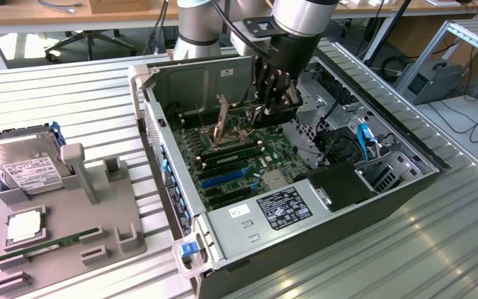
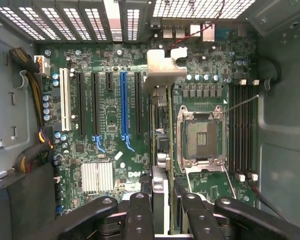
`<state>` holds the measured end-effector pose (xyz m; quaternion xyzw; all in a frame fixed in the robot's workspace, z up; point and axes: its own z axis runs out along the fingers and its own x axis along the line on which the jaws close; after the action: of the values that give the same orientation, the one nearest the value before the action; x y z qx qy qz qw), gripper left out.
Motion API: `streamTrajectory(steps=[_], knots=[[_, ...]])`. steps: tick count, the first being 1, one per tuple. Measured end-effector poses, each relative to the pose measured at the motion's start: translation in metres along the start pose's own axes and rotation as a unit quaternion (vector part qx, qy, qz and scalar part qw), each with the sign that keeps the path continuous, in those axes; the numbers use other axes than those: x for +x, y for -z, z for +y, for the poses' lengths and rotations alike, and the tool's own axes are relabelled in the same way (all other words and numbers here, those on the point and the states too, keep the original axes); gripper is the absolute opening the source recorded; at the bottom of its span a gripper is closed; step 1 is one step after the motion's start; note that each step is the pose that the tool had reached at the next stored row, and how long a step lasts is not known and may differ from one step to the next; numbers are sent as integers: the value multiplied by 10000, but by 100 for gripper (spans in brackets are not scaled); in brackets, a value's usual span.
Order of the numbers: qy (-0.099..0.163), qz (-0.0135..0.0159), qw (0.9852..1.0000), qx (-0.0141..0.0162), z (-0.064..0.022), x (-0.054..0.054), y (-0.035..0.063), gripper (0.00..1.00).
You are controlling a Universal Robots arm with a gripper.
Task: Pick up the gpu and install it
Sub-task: 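Insert the gpu into the slot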
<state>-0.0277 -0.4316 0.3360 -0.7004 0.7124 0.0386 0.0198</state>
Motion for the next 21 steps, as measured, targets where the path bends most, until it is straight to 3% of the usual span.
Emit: streamTrajectory(steps=[21], knots=[[-1,0,10000,0,2,44,3,27]])
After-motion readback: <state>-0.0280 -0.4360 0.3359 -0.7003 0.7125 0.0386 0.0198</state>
